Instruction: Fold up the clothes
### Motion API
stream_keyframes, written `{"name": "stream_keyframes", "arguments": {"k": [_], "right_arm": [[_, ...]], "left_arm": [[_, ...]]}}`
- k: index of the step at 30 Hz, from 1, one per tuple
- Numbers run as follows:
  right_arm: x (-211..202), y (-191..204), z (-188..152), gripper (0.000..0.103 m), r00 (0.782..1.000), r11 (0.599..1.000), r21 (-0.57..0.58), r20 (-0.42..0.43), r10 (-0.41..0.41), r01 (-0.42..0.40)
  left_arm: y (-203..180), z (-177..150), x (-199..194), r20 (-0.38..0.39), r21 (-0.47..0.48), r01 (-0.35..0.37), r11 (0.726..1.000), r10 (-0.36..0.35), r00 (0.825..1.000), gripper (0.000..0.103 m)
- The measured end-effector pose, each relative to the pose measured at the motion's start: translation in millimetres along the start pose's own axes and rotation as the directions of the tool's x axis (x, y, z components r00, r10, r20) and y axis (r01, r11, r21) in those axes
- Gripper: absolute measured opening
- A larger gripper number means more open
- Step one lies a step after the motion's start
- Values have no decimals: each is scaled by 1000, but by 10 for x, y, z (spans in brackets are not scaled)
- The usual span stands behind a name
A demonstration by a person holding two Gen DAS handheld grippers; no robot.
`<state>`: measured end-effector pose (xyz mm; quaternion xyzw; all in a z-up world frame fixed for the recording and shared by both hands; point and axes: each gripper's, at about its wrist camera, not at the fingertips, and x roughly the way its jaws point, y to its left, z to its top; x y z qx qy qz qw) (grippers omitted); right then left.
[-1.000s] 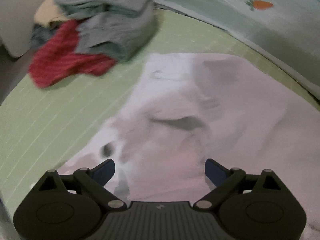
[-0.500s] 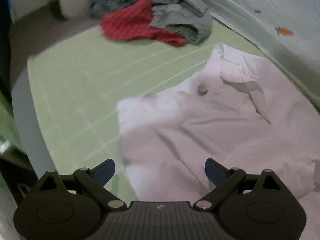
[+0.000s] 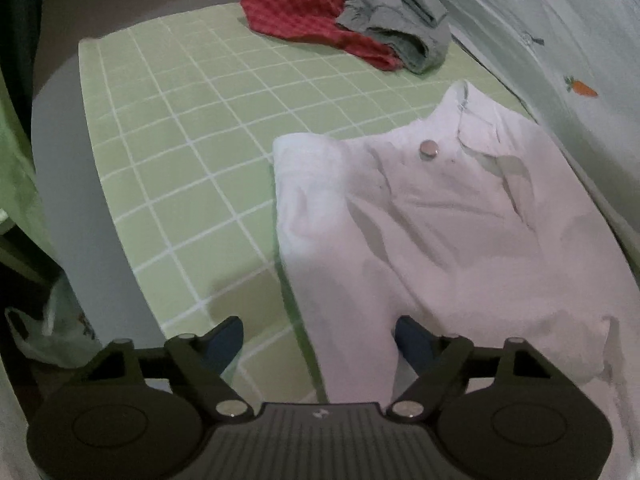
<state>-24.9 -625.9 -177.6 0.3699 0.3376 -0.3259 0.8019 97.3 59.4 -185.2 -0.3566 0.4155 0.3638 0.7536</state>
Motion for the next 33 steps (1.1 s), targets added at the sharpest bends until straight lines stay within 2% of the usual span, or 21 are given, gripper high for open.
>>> {"name": "stream_keyframes", "arguments": {"k": [2, 5, 8, 11, 12, 13, 14, 15, 16, 17, 20, 23, 25, 27, 30, 32, 33], "right_arm": [[-8, -119, 1, 96, 1000, 999, 42, -1, -19, 19], [-23, -226, 11, 95, 1000, 998, 66, 15, -4, 3], [-17, -254, 40, 86, 1000, 998, 67, 26, -3, 1], [1, -334, 69, 63, 998, 989, 138, 40, 52, -57], [21, -369, 80, 50, 996, 981, 176, 37, 78, -84], [38, -397, 89, 49, 995, 973, 207, 35, 98, -103], [47, -402, 95, 47, 994, 970, 220, 34, 99, -104], [56, -406, 101, 40, 994, 967, 232, 32, 101, -106], [68, -407, 107, 24, 995, 965, 240, 26, 99, -102], [87, -396, 113, 15, 996, 969, 232, 5, 87, -86], [25, -399, 129, 2, 997, 974, 211, 8, 80, -80], [-235, -583, 186, 1, 994, 969, 227, 77, 79, -94], [-339, -748, 204, 1, 995, 967, 249, 101, 23, -47], [-308, -896, 194, 1, 996, 967, 252, 79, -50, 28], [-259, -979, 171, 3, 998, 959, 282, 44, -36, 22], [-273, -914, 186, 9, 998, 966, 256, 51, -35, 21], [-273, -879, 194, 18, 998, 969, 245, 51, -34, 21]], "left_arm": [[19, -42, -39, -4, 0, 16, 1000, -16, 1000, 79], [46, -99, -90, -6, 6, 33, 999, -33, 999, 77], [58, -133, -116, -10, 9, 44, 999, -44, 999, 73], [61, -146, -120, -15, 6, 56, 998, -55, 998, 72], [61, -150, -122, -17, 5, 59, 998, -59, 998, 70], [62, -154, -123, -18, 3, 63, 998, -63, 998, 70], [63, -158, -125, -20, 2, 67, 998, -67, 998, 70], [64, -162, -126, -22, 1, 71, 997, -71, 997, 70], [65, -166, -128, -23, 0, 75, 997, -75, 997, 70], [65, -164, -120, -25, 0, 77, 997, -77, 997, 70], [61, -131, -84, -27, 3, 73, 997, -73, 997, 70], [81, -74, -94, -8, -8, 72, 997, -72, 997, 70], [121, -40, -89, 5, -30, 79, 996, -79, 997, 70], [160, -16, -50, 0, -49, 95, 994, -95, 995, 70], [151, -8, -31, 4, -50, 92, 994, -92, 996, 70], [134, 0, -21, 8, -49, 104, 993, -103, 995, 70], [125, 1, -13, 9, -47, 105, 993, -105, 994, 70]]}}
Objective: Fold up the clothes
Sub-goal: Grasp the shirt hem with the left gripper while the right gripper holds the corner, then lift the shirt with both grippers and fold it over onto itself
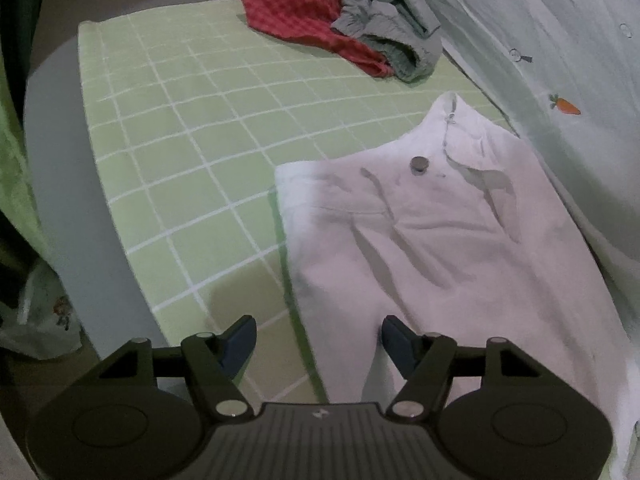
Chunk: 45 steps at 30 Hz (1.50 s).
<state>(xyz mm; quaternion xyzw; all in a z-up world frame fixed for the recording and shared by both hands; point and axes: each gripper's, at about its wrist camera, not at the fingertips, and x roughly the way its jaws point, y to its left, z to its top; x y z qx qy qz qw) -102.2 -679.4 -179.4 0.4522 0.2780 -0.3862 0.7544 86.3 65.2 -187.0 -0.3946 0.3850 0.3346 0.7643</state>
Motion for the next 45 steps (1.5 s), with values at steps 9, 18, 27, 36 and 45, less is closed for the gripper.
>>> {"name": "stream_keyframes", "arguments": {"k": [9, 18, 27, 36, 45], "right_arm": [[37, 86, -48, 6, 1000, 999, -52, 2, -9, 9], [-318, 314, 126, 2, 980, 976, -111, 52, 192, -186], [-910, 615, 425, 1, 895, 903, 20, 143, 423, -430], [-1687, 993, 628, 1, 771, 805, -96, 240, 590, -586], [-1464, 1226, 574, 1, 803, 826, -78, 197, 562, -558]], "left_arm": [[4, -14, 52, 1, 9, 22, 1000, -22, 1000, 22], [27, 48, -120, 34, -110, 111, 988, -108, 994, 4], [-253, 305, -736, 205, -36, 179, 983, -168, 964, 3], [-324, 533, -1402, 324, -27, 228, 973, -207, 923, 4], [-241, 427, -1217, 274, -113, 182, 977, -145, 951, 4]]}}
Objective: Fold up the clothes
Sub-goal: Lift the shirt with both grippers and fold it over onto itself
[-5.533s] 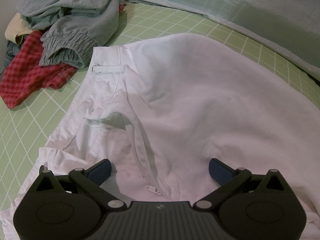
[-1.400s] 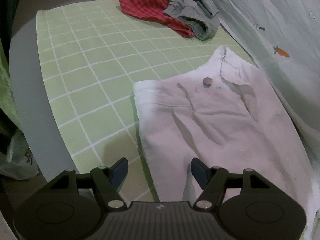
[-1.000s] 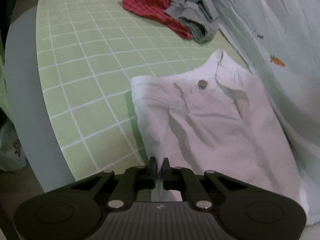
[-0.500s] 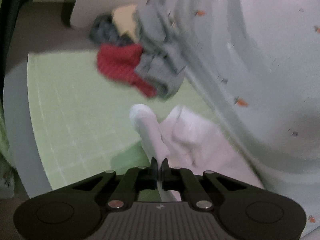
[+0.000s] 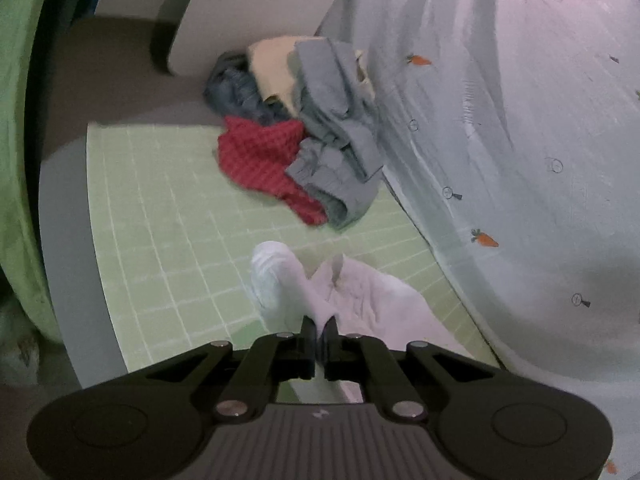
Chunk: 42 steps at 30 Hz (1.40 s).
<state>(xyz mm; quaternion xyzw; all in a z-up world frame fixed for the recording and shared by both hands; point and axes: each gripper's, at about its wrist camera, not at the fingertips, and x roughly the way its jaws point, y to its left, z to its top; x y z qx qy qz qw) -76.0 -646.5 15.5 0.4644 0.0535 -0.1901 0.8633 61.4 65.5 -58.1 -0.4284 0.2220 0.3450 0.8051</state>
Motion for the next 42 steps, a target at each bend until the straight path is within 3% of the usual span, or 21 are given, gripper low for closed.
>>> {"name": "stream_keyframes", "arguments": {"k": [5, 15, 25, 30, 42], "right_arm": [[351, 142, -4, 1, 1000, 1000, 13, -12, 1, -1], [1055, 907, 20, 1, 992, 990, -62, 10, 128, -128], [2119, 1361, -257, 1, 996, 991, -107, -19, 84, -85], [2626, 1463, -327, 1, 998, 994, -87, -28, 58, -61], [3906, 1837, -625, 1, 992, 964, -265, -129, -12, -23]], "left_arm": [[-31, 31, 29, 13, -10, 8, 1000, -8, 1000, 4], [-539, 147, 338, 56, 49, -14, 999, 11, 998, 5], [-814, 205, 1084, 29, -29, -9, 1000, 10, 1000, 5], [-1088, 211, 1382, 16, 15, -49, 999, 49, 999, 5], [-1312, 130, 1989, -18, 51, -154, 987, 155, 988, 5]]}}
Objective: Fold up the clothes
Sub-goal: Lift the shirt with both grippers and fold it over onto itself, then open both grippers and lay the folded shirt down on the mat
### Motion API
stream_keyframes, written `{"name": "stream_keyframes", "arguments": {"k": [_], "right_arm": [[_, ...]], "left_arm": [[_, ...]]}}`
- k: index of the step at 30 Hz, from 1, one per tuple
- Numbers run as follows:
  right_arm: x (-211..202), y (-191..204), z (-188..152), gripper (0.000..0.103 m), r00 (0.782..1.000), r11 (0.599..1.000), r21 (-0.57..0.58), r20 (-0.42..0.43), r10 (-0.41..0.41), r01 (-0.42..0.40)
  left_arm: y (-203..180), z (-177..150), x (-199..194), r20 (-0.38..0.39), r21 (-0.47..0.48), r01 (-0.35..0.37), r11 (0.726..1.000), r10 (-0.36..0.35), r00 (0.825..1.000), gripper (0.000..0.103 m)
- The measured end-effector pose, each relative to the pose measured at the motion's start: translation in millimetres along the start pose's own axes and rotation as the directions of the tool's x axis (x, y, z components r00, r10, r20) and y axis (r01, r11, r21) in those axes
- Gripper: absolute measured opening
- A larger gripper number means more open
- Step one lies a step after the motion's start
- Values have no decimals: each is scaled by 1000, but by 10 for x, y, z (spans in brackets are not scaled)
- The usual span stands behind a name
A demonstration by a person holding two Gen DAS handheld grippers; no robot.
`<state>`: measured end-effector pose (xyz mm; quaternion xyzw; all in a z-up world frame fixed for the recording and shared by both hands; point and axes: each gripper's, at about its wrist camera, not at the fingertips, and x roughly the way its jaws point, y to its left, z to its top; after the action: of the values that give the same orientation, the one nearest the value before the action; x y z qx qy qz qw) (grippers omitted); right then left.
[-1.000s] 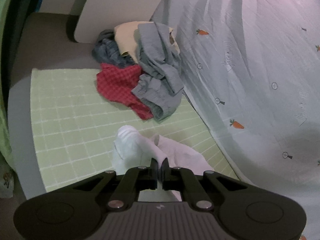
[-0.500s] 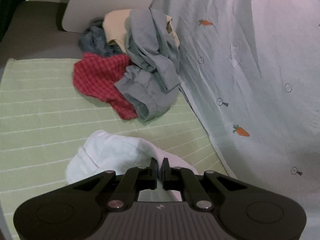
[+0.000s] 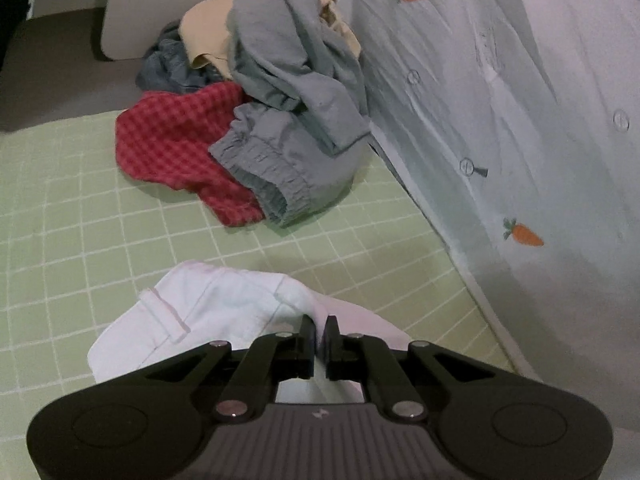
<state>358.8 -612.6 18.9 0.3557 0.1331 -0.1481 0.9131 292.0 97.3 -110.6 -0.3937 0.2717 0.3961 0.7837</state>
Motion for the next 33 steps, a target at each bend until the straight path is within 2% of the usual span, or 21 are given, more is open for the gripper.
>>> {"name": "stream_keyframes", "arguments": {"k": [6, 13, 14, 15, 17, 19, 20, 21, 22, 24, 27, 30, 31, 33], "right_arm": [[654, 174, -174, 1, 999, 998, -70, -39, -2, -1], [1457, 302, -280, 1, 997, 998, -55, -74, -5, 1], [1572, 302, -325, 1, 996, 998, -59, -86, -12, 7], [1682, 297, -379, 2, 995, 998, -65, -99, -21, 14], [1860, 262, -531, 9, 990, 995, -91, -131, -51, 40], [1949, 274, -656, 32, 986, 989, -129, -144, -87, 68], [1963, 280, -714, 37, 985, 987, -145, -144, -97, 76], [1876, 286, -766, 53, 988, 986, -155, -127, -82, 62], [1770, 301, -828, 65, 991, 982, -185, -117, -65, 43], [1564, 332, -964, 73, 994, 967, -253, -106, -37, 9], [1310, 374, -1312, 77, 983, 900, -436, -168, -70, -11], [1157, 376, -1812, 77, 950, 794, -603, -289, -121, -82], [1103, 379, -1993, 77, 938, 756, -646, -319, -136, -110], [1002, 405, -2330, 77, 913, 696, -696, -380, -149, -176]], "left_arm": [[-186, 58, 301, -11, 17, -12, 1000, 12, 1000, 5], [-545, 180, 621, 5, 79, 19, 997, -20, 1000, 6], [-608, 194, 680, 9, 98, 18, 995, -19, 1000, 6], [-655, 198, 763, 8, 112, 10, 994, -10, 1000, 11], [-714, 193, 966, -10, 122, -21, 992, 22, 1000, 14], [-734, 179, 1052, -38, 87, -44, 995, 48, 998, 16], [-745, 165, 1025, -33, 74, -46, 996, 49, 998, 18], [-758, 149, 960, -11, 78, -42, 996, 43, 999, 23], [-773, 130, 892, 13, 95, -38, 995, 37, 999, 25], [-798, 86, 761, 56, 137, -33, 990, 25, 998, 29], [-861, -1, 645, 55, 237, 0, 971, -13, 998, 29], [-964, -207, 564, -19, 350, 89, 932, -88, 996, 28], [-1010, -309, 534, -61, 386, 142, 911, -129, 990, 28], [-1155, -576, 501, -179, 469, 261, 844, -199, 964, 28]]}}
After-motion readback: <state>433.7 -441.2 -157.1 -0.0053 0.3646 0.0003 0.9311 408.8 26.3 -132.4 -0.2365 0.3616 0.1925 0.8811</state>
